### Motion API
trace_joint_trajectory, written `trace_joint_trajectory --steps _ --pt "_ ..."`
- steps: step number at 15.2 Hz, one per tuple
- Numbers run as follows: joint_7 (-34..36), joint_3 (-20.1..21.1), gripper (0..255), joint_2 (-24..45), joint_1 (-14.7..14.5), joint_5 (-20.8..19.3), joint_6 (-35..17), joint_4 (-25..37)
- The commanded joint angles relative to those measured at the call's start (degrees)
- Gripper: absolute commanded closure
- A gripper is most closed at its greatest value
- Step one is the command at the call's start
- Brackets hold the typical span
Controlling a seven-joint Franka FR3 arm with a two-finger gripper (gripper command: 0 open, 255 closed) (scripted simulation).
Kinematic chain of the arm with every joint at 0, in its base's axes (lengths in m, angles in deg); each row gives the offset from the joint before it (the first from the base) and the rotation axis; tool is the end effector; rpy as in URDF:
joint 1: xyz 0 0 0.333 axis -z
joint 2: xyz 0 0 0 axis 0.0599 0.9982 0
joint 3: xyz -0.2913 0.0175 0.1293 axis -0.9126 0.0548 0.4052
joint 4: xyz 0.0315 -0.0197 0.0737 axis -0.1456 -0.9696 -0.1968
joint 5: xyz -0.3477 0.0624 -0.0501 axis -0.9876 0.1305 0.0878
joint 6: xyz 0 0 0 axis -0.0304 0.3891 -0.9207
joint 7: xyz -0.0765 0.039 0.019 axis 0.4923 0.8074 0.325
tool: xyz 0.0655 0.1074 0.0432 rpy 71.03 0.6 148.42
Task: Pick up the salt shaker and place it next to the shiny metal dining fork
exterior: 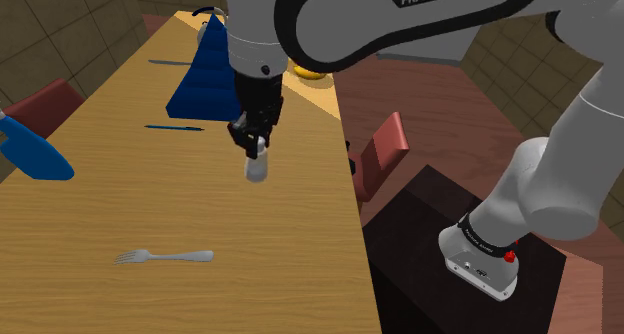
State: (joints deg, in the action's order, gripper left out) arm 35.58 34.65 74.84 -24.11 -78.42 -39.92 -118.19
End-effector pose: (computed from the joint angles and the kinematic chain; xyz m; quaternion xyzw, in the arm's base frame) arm 0.4288 0.3845 0.4851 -0.9830 -0.1795 0.0009 0.0385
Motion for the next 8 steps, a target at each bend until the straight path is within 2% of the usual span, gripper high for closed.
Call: trace_joint_trajectory --steps 1,8 --pt "2.81 0.89 255 1.94 -1.63 -1.04 -0.02 1.90" --pt "12.63 3.14 255 10.84 -8.91 -5.75 0.98 11.34"
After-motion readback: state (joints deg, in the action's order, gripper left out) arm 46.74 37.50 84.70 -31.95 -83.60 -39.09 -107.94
